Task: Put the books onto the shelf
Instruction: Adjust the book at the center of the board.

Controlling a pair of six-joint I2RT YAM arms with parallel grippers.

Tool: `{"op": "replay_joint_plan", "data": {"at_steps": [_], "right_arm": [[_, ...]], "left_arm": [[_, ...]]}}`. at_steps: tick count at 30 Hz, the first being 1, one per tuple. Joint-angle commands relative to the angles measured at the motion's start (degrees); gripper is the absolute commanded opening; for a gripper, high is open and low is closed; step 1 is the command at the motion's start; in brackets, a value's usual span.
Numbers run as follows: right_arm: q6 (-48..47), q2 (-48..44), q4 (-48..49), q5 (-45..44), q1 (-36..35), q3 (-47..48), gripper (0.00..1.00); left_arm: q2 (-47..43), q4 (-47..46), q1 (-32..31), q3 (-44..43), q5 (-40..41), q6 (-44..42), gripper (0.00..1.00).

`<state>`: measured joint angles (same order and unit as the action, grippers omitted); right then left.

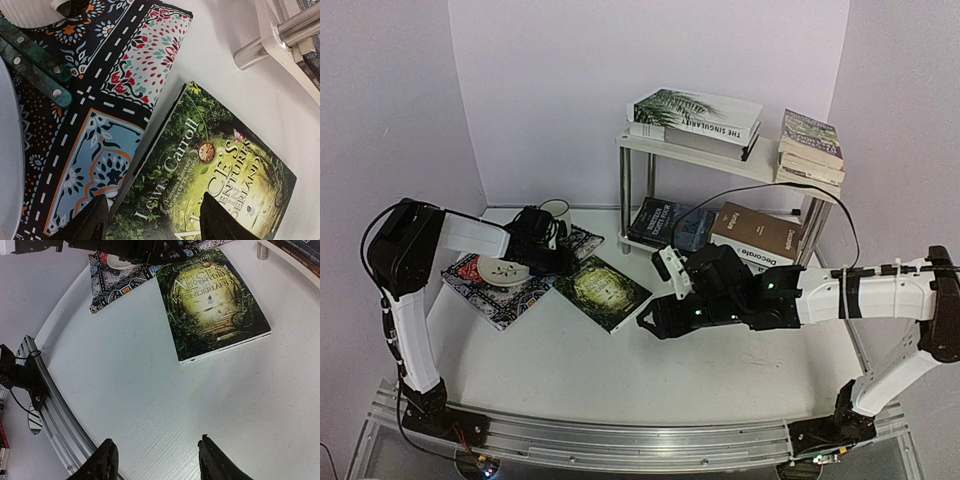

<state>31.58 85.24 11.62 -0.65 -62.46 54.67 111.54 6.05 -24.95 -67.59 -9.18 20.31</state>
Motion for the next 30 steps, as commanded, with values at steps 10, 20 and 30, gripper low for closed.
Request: {"op": "replay_joint_plan", "data": {"at_steps": [10, 20, 30], "right_arm": [[0.6, 1.3, 0.7, -1.0, -0.3, -0.5, 0.56], [0.9, 0.8, 0.8, -1.8, -0.3, -1.3, 0.56], [3.6, 0.0, -0.5, -8.2, -0.4, -4.0, 0.62]], "left_arm": [[4.2, 0.4, 0.3, -5.1, -2.5, -1.5, 0.65], [4.0, 0.7, 0.3, -4.2, -11.4, -2.0, 0.63], [0.0, 0.4, 0.3, -0.6, -20.4, -0.7, 0.61]]}}
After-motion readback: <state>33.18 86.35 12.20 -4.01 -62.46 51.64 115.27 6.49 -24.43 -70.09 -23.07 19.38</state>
